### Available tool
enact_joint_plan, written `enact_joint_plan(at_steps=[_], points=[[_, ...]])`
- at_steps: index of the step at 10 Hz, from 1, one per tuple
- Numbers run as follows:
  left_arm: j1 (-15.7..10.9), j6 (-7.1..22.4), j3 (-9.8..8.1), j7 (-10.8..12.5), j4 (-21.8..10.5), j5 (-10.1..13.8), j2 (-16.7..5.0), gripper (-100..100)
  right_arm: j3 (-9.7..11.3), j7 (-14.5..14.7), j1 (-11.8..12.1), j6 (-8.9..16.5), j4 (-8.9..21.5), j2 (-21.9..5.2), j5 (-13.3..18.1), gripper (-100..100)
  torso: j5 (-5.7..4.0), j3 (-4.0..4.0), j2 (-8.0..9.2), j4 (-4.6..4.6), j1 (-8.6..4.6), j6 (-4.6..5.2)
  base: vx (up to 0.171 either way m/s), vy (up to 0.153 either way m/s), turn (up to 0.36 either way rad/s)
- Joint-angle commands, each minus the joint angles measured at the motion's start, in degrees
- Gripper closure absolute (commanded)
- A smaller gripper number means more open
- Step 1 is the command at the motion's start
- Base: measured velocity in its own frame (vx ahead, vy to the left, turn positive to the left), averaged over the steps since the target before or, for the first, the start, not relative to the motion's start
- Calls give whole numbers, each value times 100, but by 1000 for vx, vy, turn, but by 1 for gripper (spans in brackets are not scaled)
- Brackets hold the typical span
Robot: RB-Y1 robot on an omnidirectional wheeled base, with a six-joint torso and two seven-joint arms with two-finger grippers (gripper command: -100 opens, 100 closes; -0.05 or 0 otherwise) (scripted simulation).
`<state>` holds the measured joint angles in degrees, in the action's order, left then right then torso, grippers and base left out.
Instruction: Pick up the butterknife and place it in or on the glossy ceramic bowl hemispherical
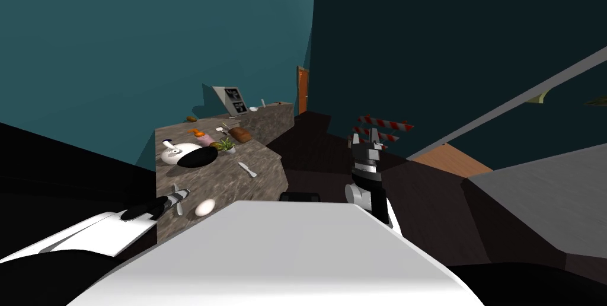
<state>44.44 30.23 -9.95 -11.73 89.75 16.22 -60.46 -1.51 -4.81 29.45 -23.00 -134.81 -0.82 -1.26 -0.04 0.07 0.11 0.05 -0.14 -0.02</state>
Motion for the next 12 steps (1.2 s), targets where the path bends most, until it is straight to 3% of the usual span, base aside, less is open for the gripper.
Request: enact_joint_plan(at_steps=[1, 2, 3, 4, 11, 12], points=[[84, 79, -60, 21, 163, 44, -74, 100, 0, 0, 0, 0, 0, 0, 0, 0, 0, 0, 0, 0, 0, 0, 14, -17, 56], [66, 53, -48, 18, 123, 17, -36, 100, 0, 0, 0, 0, 0, 0, 0, 0, 0, 0, 1, 0, -1, 1, 5, -7, 10], [72, 66, -55, 23, 140, 19, -38, 0, 0, 0, 0, 0, 0, 0, 0, 0, 2, 1, 3, -1, 4, 2, 0, 0, 0], [93, 139, -217, 8, 49, 158, -197, 100, 0, 0, 0, 0, 0, 0, 0, 0, 3, 1, 4, -1, 8, 2, -29, -62, -142], [199, 475, -875, -49, -341, 822, -886, 100, 1, 0, -1, 0, 0, 0, 0, 0, -20, 9, 17, 3, -36, 7, -45, -79, -141], [235, 586, -1083, -68, -471, 1054, -1114, 100, 1, 0, -1, 0, 0, 1, 0, 0, -19, 8, 15, 2, -39, 7, -43, -117, -257]])
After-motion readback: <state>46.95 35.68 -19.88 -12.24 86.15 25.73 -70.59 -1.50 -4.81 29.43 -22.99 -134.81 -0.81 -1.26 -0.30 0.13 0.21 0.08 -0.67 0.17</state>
